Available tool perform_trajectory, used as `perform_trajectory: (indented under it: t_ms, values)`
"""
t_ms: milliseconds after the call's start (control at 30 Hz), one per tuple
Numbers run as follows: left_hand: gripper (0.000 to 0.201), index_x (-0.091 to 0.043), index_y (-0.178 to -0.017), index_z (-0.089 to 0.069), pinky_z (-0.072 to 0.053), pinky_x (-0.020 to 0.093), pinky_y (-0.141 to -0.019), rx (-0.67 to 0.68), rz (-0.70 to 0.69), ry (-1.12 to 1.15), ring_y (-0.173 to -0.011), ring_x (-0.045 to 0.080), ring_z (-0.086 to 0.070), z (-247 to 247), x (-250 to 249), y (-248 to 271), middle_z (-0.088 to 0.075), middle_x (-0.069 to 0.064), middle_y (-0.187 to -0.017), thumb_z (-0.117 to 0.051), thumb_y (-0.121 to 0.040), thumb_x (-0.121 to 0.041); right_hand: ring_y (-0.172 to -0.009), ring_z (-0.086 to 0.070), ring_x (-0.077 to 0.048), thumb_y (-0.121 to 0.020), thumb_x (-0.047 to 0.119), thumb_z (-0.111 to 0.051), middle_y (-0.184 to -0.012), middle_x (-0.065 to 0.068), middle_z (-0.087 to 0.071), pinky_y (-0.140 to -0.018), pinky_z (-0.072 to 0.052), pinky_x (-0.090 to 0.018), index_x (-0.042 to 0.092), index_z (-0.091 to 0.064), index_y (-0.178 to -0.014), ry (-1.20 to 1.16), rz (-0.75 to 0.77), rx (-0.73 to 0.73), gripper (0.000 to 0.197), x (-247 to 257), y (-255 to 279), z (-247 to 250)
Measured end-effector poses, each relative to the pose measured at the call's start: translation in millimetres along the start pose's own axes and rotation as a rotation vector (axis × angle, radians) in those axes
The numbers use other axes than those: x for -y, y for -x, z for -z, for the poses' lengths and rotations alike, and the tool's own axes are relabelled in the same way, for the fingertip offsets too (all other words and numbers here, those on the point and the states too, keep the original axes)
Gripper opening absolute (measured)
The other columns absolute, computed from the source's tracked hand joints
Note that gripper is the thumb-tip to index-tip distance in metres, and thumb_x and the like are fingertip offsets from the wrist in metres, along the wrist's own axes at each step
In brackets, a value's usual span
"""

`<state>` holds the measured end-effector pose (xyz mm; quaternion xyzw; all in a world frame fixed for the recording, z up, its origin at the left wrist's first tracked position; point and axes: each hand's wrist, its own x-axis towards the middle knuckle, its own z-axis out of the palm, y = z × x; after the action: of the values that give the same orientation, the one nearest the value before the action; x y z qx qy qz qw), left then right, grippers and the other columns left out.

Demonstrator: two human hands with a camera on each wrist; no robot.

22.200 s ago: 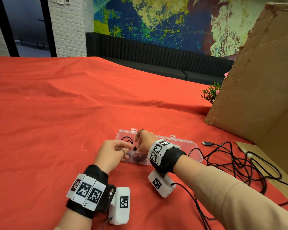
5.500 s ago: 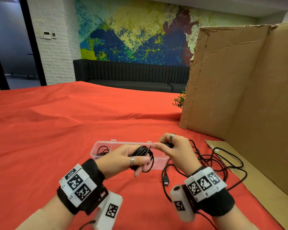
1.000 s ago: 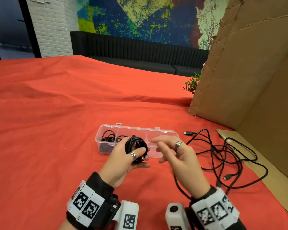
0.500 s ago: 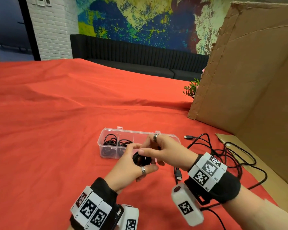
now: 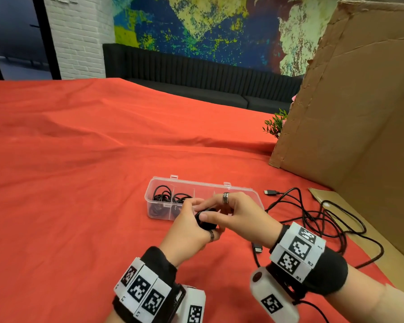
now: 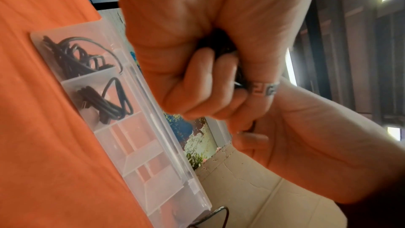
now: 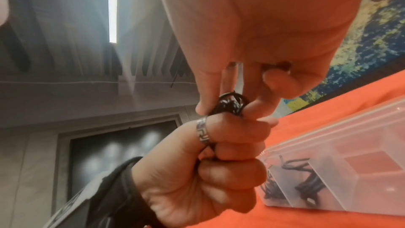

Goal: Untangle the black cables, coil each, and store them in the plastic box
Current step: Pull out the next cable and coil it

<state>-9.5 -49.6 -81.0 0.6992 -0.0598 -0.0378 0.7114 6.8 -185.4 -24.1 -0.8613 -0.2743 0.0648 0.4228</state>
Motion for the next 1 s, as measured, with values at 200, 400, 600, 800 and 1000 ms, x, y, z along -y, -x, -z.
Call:
perform_trajectory:
  t_ms: [200,400,600,800,1000]
  values:
    - [0.065,-0.008,-0.123,-0.043,-0.039,0.022,-0.039,-0.003,0.003,0.068,-0.047,0.011,-0.051,3,7,-7,-0.060,0.005,-0.079,-0.074,-0.066,-0.002,-0.054,-0.058,0.001,-0.088,0.009,-0.062,-0.073,0.007,-0.070,-0.056,-0.047,-0.016,0.016,-0.070,-0.095,0.042,0.021,0.082,0.013,-4,-23,5]
    - [0.040,-0.028,-0.120,-0.048,-0.052,0.020,-0.061,-0.181,0.016,0.065,-0.092,0.012,-0.058,18,13,-13,-0.051,-0.004,-0.120,-0.060,-0.087,-0.008,-0.042,-0.048,-0.002,-0.088,0.014,-0.062,-0.063,-0.004,-0.063,-0.048,-0.044,-0.016,0.014,-0.071,-0.098,0.219,-0.071,-0.127,0.013,-32,-76,51]
    - [0.033,-0.033,-0.103,-0.056,-0.050,0.015,-0.060,-0.162,-0.030,-0.070,-0.102,0.014,-0.057,24,23,-19,-0.054,-0.001,-0.123,-0.049,-0.092,-0.003,-0.046,-0.047,-0.008,-0.088,0.013,-0.063,-0.054,0.009,-0.056,-0.048,-0.042,-0.017,0.011,-0.071,-0.097,0.301,-0.144,0.134,0.013,-60,-102,29]
    - [0.044,-0.031,-0.090,-0.059,-0.049,0.012,-0.060,-0.220,-0.047,-0.063,-0.097,0.008,-0.060,26,24,-23,-0.063,0.001,-0.105,-0.038,-0.092,0.007,-0.043,-0.046,-0.003,-0.089,0.012,-0.061,-0.060,0.004,-0.056,-0.046,-0.041,-0.013,0.002,-0.068,-0.105,0.254,-0.186,0.296,0.020,-59,-112,23]
    - [0.039,-0.030,-0.089,-0.060,-0.051,0.021,-0.070,-0.234,-0.044,-0.050,-0.086,0.011,-0.060,24,24,-24,-0.065,-0.004,-0.101,-0.046,-0.090,0.006,-0.092,-0.061,-0.027,-0.090,0.019,-0.059,-0.103,-0.012,-0.066,-0.073,-0.044,-0.028,0.013,-0.054,-0.098,0.580,-0.188,0.270,0.012,-56,-109,9]
